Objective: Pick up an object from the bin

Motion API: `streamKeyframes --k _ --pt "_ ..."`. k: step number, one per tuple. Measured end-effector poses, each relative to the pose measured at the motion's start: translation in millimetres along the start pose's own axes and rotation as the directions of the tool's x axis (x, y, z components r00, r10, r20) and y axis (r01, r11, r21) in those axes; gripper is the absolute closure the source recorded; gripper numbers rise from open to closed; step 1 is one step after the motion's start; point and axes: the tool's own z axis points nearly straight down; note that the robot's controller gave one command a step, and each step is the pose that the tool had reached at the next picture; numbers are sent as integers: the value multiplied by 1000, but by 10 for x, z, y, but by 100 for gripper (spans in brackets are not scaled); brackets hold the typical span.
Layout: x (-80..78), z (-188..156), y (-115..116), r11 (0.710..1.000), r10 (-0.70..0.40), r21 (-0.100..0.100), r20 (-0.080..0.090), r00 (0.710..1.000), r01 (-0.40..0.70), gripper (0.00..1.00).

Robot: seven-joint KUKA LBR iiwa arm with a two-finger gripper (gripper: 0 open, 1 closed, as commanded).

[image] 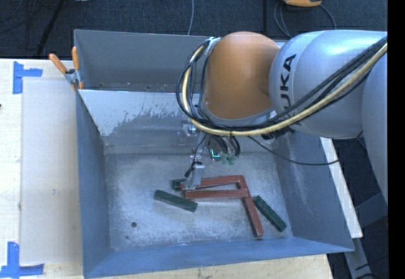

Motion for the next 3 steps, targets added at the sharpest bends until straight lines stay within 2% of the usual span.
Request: streamKeyframes --k 1,2,3 --pt "489 1195 -10 1000 -2 0 0 1000 2 0" --pt "450 1138 -7 1000 4 -2 11 1000 -4 100" --pt "460 1151 -12 1000 4 -1 8 1000 -4 0"
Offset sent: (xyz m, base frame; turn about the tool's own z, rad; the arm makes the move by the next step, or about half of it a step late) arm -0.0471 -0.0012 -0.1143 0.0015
